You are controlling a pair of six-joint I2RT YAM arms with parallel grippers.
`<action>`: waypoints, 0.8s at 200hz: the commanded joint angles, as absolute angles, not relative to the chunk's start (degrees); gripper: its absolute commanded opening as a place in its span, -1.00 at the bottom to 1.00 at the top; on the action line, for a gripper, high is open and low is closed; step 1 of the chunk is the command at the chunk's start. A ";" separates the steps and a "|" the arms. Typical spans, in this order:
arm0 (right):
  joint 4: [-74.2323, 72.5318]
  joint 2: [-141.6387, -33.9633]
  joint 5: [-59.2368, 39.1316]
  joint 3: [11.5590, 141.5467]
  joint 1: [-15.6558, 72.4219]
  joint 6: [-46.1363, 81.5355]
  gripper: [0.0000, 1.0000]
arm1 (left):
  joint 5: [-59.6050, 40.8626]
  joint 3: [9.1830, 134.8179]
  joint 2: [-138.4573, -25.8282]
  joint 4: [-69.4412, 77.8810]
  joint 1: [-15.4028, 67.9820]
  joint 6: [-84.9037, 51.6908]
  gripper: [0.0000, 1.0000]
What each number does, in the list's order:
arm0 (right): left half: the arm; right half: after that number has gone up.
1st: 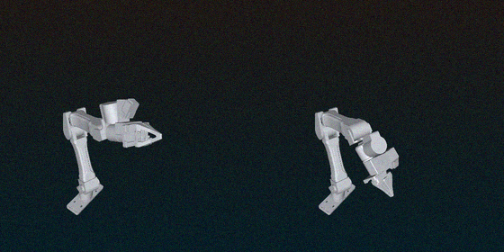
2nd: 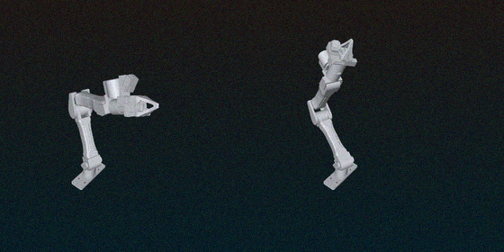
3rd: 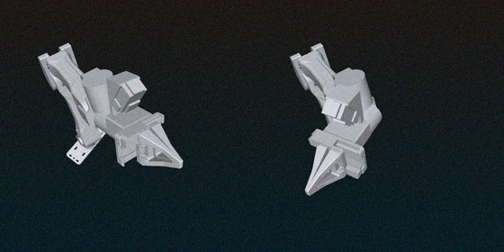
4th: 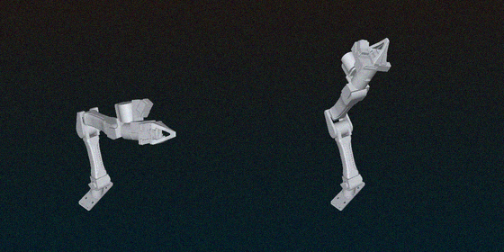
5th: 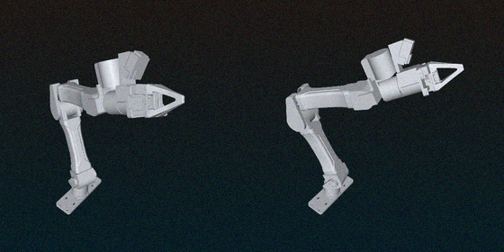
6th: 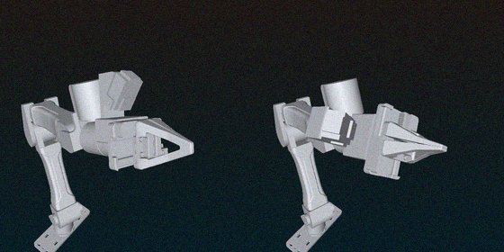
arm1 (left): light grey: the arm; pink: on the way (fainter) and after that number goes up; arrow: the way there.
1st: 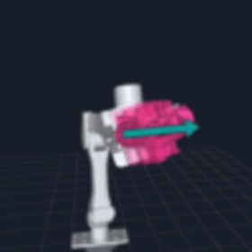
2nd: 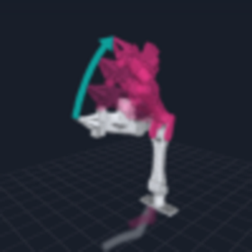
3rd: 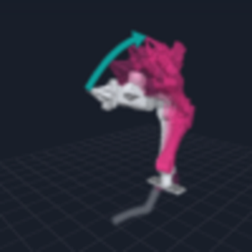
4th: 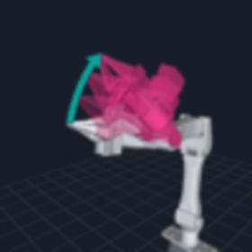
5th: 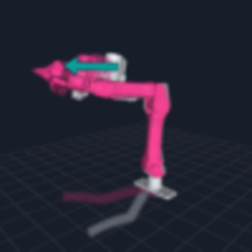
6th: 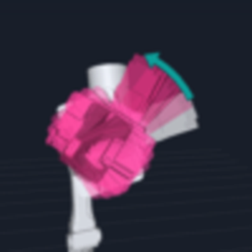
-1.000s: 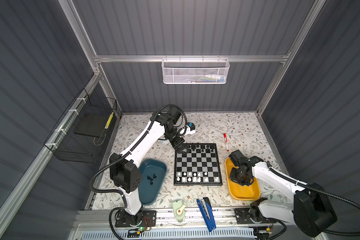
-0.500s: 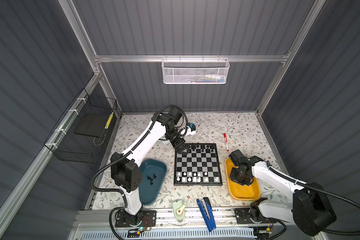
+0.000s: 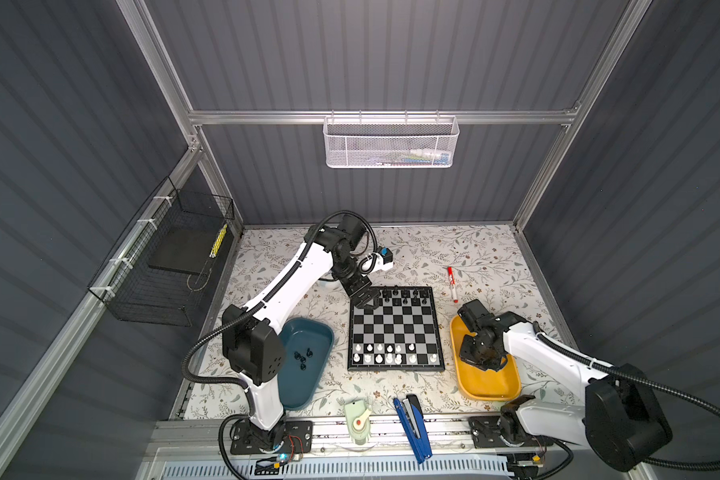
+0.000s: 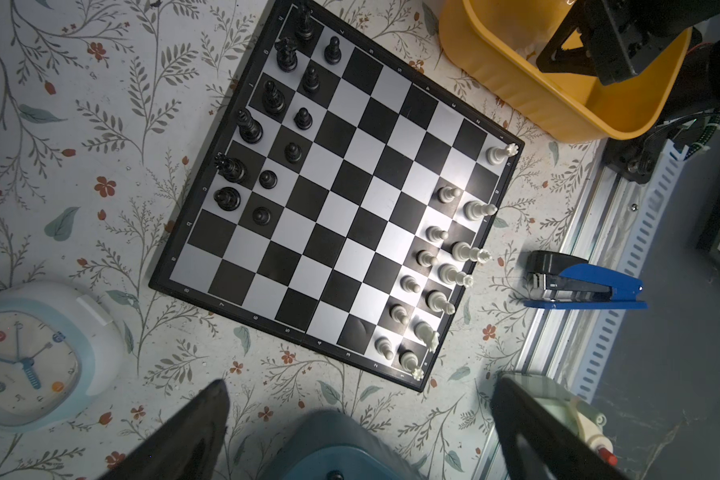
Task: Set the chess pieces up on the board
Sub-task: 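Close the right gripper on a white pawn and lift it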
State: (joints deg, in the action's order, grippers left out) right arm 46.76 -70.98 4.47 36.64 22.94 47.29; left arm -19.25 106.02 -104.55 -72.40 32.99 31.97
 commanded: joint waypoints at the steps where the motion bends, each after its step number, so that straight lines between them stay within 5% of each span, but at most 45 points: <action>1: 48.81 -71.05 5.07 36.93 22.74 46.59 -0.75 | -19.33 106.80 -105.16 -74.20 33.38 32.87 0.99; 160: 51.32 -69.03 3.14 38.17 23.03 46.67 -0.82 | -18.02 106.35 -105.21 -74.18 33.92 33.14 0.99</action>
State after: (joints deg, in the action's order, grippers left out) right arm 49.32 -70.17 3.66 36.88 22.96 46.44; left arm -19.25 106.02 -104.55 -72.40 33.45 31.99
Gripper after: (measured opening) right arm 0.094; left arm 0.995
